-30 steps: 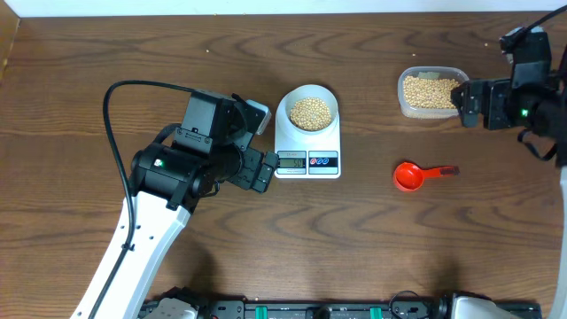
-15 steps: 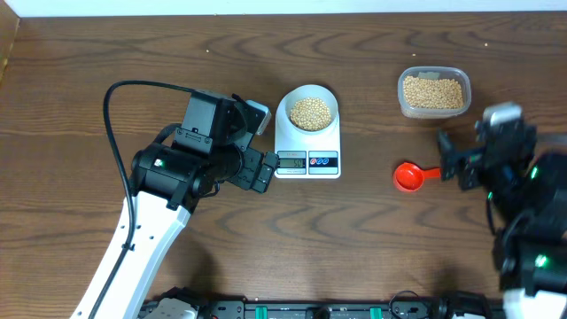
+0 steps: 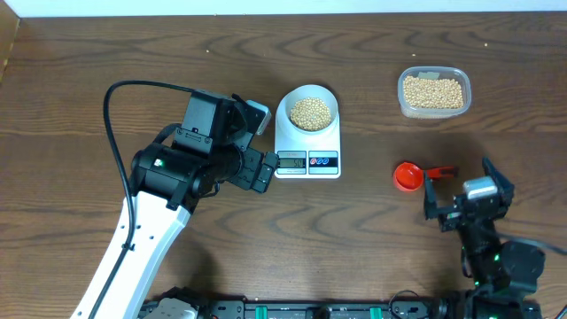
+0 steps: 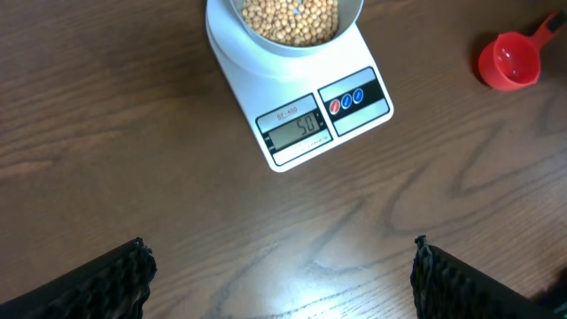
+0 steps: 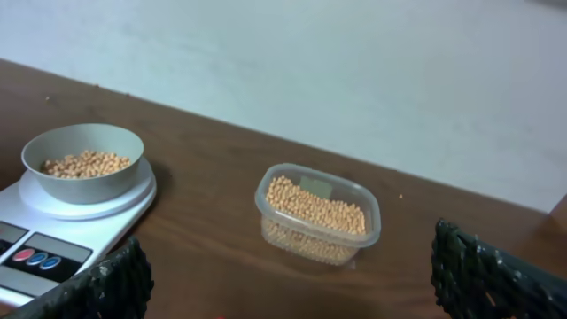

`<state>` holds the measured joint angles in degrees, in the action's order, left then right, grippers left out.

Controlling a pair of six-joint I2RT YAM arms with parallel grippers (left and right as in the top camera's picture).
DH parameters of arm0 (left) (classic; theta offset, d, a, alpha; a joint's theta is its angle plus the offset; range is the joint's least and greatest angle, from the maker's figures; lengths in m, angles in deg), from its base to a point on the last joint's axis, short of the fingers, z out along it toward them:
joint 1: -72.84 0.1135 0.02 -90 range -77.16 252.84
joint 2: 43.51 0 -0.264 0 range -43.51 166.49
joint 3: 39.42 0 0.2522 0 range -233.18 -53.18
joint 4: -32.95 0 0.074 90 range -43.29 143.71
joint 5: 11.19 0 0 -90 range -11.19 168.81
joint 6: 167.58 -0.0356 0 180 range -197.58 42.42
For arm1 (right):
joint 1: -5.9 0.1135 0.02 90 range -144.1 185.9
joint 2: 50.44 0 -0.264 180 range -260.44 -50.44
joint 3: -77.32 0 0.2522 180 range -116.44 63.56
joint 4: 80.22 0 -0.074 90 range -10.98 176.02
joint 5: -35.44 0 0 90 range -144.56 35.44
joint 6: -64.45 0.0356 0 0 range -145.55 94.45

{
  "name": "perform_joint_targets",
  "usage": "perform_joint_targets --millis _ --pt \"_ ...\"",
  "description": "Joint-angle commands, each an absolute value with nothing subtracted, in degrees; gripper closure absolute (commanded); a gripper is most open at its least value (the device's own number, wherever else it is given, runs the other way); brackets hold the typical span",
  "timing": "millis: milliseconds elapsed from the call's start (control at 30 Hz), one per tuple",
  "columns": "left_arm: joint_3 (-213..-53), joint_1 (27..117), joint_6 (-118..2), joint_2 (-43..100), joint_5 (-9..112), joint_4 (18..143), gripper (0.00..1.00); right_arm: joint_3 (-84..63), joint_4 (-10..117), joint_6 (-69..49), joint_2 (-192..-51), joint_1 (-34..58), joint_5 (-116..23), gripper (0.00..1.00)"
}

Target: Scoop item into bowl and weigh 50g on scale

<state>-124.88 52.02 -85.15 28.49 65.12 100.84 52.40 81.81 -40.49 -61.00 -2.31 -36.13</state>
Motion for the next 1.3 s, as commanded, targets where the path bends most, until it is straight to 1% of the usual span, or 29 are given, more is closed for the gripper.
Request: perform_joint_targets --millis 0,67,167,233,400,633,1267 --pt "-124.9 52.3 -85.7 28.8 64.5 101.1 0.05 56.1 83.3 -39.7 -56.3 -1.9 -36.2 0.01" --pt "-124.9 52.3 -85.7 28.8 64.5 101.1 0.05 58.3 84.7 -37.5 -53.9 -1.9 -36.8 0.01" --pt "-124.9 52.3 -85.7 28.8 64.5 101.1 0.05 61.2 87.9 -28.5 -51.1 -1.9 -41.6 0.01" --pt "-124.9 52.3 -85.7 28.8 64.5 101.1 0.05 63.0 90.6 -25.8 -50.7 -1.9 -44.2 0.01" --pt "-124.9 52.3 -85.7 28.8 64.5 101.1 0.05 63.2 90.4 -26.5 -50.7 -1.9 -45.7 0.01" --pt "-124.9 52.3 -85.7 28.8 64.5 101.1 0.05 63.3 82.4 -26.4 -50.7 -1.6 -44.6 0.01" --pt "-124.9 52.3 -85.7 28.8 64.5 101.1 0.05 63.2 82.4 -26.4 -50.7 -1.5 -45.0 0.01"
